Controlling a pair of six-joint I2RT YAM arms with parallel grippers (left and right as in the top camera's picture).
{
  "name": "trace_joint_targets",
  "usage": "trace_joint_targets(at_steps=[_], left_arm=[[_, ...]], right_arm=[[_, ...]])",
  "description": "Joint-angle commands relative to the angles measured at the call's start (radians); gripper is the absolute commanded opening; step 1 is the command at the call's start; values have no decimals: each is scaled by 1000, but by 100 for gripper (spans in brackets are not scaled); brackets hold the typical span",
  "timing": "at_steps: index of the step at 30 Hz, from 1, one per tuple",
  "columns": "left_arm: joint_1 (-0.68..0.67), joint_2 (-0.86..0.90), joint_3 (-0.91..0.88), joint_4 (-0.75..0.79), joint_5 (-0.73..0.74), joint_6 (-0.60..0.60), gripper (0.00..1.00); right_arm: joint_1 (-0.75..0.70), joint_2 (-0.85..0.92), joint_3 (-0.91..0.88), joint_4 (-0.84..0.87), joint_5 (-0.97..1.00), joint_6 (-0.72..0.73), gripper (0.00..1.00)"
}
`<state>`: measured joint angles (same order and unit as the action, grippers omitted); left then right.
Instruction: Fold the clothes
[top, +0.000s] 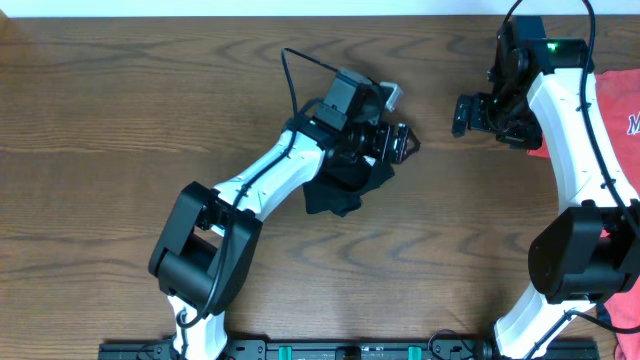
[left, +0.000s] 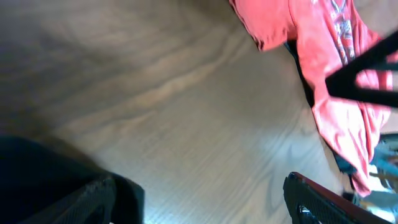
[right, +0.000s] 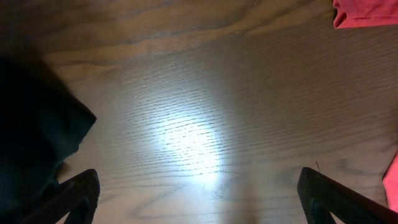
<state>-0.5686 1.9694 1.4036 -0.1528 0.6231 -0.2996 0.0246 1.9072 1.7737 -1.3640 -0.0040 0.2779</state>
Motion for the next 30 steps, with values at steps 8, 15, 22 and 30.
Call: trace_joint_targets(at_steps=[8,15,22,30], left_arm=[[167,-67,182,-169,-52,-15,85],[190,-95,205,-281,-48,-1,86],[214,-95,205,-522,-114,39,47],[304,-96,204,-827,-301,74,6]], right_arm=[[-5,-11,19,14,-1,-2,99],[-5,-11,19,18,-4,-2,99],[-5,-11,19,6,-5,-2,99],[-5,-11,19,1,-8,-3,99]])
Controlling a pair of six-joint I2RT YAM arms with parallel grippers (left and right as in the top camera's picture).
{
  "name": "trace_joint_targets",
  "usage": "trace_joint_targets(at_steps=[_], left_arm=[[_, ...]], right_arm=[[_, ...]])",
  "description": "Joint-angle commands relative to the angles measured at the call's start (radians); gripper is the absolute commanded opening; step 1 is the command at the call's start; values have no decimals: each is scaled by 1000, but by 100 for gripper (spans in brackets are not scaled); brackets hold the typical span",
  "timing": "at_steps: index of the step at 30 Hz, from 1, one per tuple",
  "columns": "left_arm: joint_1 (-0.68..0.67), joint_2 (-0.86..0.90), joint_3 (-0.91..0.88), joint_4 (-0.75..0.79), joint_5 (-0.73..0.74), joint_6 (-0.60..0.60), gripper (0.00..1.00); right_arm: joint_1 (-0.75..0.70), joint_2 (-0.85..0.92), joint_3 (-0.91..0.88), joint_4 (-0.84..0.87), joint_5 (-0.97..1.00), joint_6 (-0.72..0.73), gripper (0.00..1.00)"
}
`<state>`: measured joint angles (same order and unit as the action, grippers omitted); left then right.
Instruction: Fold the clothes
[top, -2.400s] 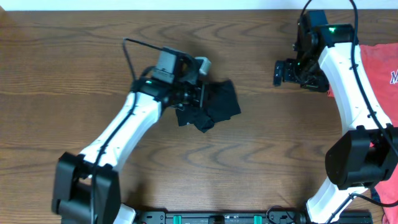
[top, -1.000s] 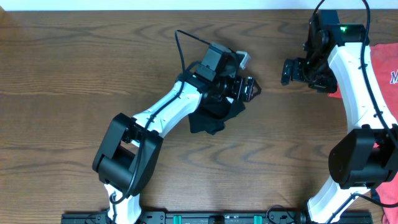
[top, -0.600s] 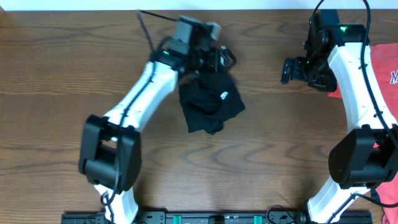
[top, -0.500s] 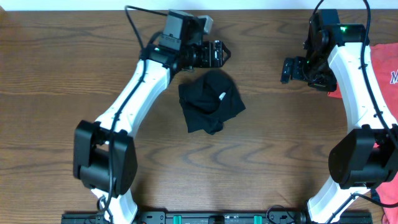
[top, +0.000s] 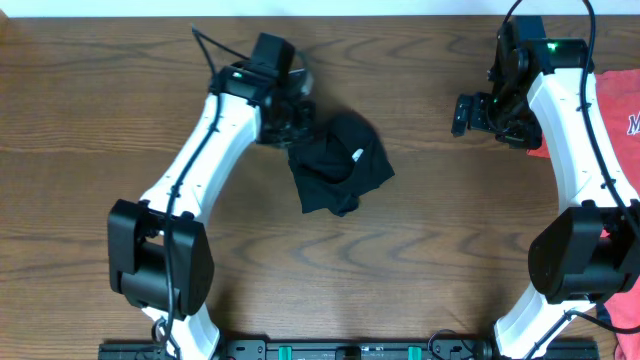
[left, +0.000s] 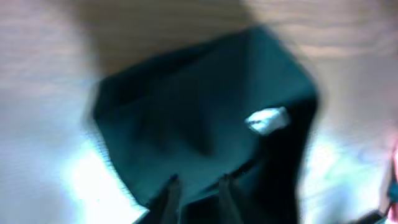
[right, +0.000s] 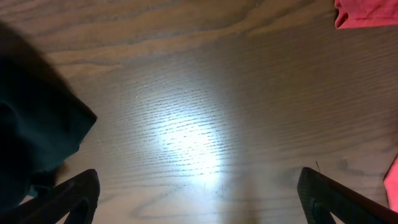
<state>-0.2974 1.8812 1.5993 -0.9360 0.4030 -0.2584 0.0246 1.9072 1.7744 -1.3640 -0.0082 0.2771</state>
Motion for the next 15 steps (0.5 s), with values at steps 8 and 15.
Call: trace_joint_targets(at_steps=[8,15], left_arm=[[50,-8,8,-172,-192,53,6],[47,-8,-43,-223,-180,56,6]], right_arm=[[-5,-11,19,8,-12,-5,99],[-5,-11,19,13,-24,-5,99]])
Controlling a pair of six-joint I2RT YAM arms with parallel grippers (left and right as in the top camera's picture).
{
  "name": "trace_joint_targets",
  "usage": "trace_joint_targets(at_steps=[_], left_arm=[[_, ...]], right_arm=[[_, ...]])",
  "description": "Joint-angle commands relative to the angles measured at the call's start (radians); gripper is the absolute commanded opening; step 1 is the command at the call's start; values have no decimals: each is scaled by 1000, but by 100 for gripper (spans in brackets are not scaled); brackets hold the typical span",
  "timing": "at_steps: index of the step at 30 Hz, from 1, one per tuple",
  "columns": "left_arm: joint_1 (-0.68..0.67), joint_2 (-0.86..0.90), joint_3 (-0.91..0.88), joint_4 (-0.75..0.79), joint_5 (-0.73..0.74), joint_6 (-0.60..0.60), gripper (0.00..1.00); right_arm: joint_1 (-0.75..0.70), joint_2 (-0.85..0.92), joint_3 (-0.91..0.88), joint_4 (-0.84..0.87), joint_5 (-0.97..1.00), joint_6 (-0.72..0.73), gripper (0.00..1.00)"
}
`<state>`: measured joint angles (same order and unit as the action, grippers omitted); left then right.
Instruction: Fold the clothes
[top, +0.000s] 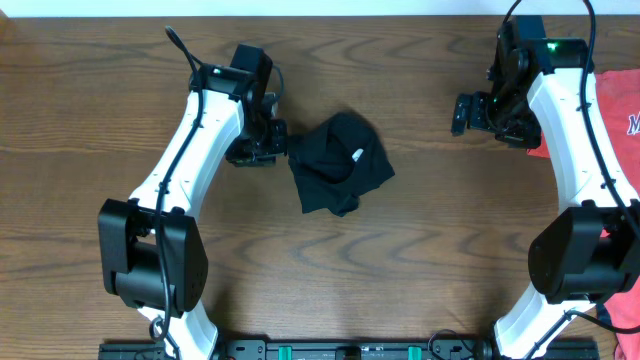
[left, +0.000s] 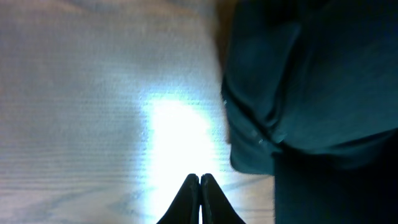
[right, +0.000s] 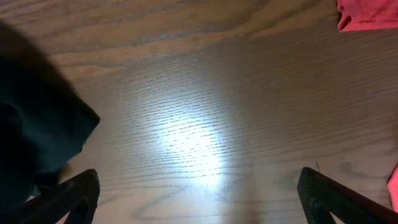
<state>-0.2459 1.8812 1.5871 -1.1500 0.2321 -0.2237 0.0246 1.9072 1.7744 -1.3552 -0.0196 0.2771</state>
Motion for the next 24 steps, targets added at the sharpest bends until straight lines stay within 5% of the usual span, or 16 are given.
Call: trace_joint_targets(at_steps=[1,14,24], left_arm=[[-9,-7,-37,-8,-2,21,6],[-213,23,-47,184,21,-27,6],[-284,304,-47,348,196,-74,6]], right_arm=[[-5,-11,19,6,-12,-5,99],[-5,-11,19,4,-14,-5,99],[-5,-11,19,-21,-11,-13,99]])
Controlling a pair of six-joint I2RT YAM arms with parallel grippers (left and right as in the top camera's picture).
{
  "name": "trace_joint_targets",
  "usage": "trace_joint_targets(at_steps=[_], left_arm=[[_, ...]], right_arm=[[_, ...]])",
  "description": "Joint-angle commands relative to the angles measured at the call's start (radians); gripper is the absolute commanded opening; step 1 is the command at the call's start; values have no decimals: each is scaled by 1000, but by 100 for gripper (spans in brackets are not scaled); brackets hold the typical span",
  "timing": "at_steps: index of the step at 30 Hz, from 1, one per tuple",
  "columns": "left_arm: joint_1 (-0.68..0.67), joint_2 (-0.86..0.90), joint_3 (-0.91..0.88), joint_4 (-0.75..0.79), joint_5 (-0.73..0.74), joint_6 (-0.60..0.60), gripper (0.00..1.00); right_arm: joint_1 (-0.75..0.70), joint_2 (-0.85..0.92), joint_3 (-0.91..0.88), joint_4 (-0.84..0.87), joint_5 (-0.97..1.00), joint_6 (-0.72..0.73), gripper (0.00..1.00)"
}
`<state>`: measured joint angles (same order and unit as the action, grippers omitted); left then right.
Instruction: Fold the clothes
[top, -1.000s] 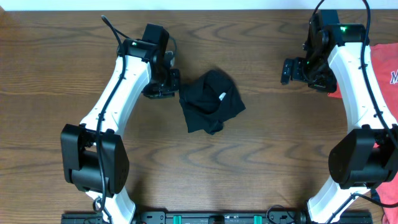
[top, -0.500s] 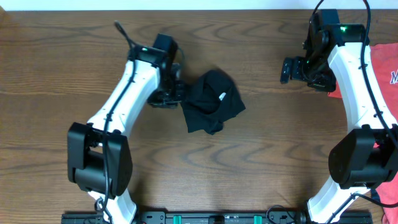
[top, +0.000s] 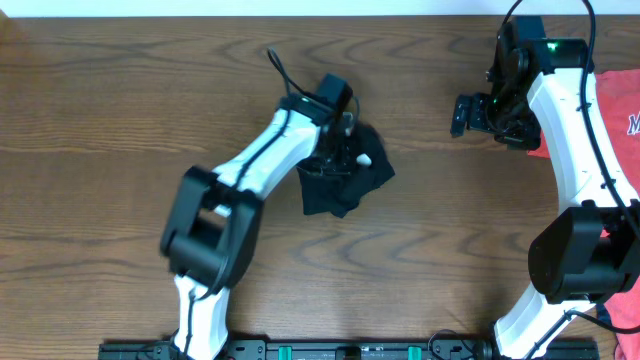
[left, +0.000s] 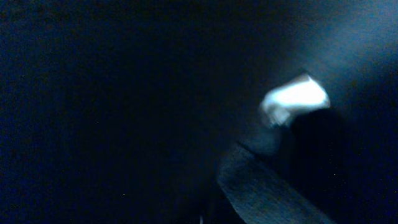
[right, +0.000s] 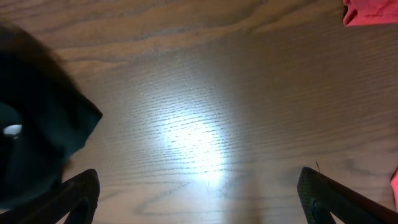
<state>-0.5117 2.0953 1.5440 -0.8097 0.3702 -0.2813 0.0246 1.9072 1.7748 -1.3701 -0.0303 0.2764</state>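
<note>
A crumpled black garment (top: 352, 182) lies on the wooden table (top: 120, 120), its white tag (top: 363, 158) facing up. My left gripper (top: 340, 152) is down on the garment's upper part. Black cloth (left: 124, 93) and the tag (left: 295, 96) fill the left wrist view, and the fingers are lost in the dark. My right gripper (top: 462, 113) hovers open well to the right, nothing between its fingers (right: 68, 196). The right wrist view catches the garment's edge (right: 37, 143) at its left.
A red garment (top: 622, 100) lies at the table's right edge behind the right arm, and one corner (right: 373, 11) shows in the right wrist view. Bare wood (right: 205, 124) separates the right gripper from the black garment.
My left gripper was shut over bare wood just left of the black garment. Now it sits on the garment's upper part near the tag. The garment and right arm look unchanged.
At first my left gripper stood open at the garment's right end, the arm covering much of it. Then it was at the upper left, the garment exposed with its tag up. Later it was shut beside the left edge, and now it is on the cloth.
</note>
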Motion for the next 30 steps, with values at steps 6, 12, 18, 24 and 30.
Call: trace_joint_targets(at_steps=[6,12,18,24,30], left_arm=[[-51,220,-4,38,68,-16,6],[-50,181,3,34,67,-2,6],[-56,88,20,34,67,27,6],[-61,-52,39,35,67,33,44],[-54,-243,52,40,48,32,70]], right_arm=[[-5,-11,18,-16,0,-12,99],[-5,-11,18,-26,0,-12,99],[-5,-11,18,-32,0,-12,99],[-5,-11,18,-32,0,-12,99],[-5,-11,18,-32,0,-12,99]])
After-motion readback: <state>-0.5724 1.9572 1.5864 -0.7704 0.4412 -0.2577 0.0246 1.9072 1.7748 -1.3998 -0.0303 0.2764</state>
